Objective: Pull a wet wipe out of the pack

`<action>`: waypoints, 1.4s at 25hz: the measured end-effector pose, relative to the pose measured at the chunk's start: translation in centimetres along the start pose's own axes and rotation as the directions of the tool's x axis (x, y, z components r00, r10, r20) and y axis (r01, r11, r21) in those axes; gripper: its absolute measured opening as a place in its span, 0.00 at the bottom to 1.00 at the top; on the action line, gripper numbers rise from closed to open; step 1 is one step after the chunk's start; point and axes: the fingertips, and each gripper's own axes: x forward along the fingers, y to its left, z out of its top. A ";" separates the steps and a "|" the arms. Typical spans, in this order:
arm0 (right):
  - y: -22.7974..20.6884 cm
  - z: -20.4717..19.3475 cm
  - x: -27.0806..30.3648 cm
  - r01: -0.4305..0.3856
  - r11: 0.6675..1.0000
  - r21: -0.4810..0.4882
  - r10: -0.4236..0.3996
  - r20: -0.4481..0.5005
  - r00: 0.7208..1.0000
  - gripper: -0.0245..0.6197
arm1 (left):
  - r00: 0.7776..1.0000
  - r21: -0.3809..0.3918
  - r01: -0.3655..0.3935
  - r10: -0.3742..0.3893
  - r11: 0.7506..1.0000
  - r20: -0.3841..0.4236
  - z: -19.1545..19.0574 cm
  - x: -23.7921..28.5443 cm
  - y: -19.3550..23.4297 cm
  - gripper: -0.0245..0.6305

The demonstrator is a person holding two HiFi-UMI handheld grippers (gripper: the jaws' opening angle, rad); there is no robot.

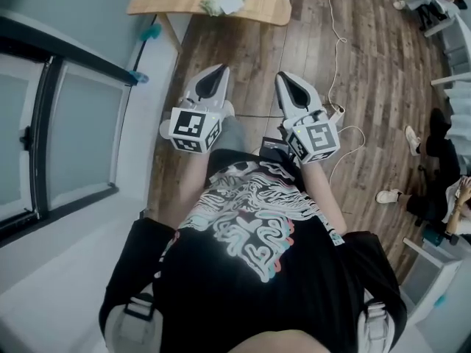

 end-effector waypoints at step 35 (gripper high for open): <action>-14.2 -4.2 32.4 0.059 0.984 -0.165 -0.091 -0.189 0.978 0.04 | 0.984 0.072 0.022 -0.009 0.997 -0.178 -2.1 24.1 26.4 0.02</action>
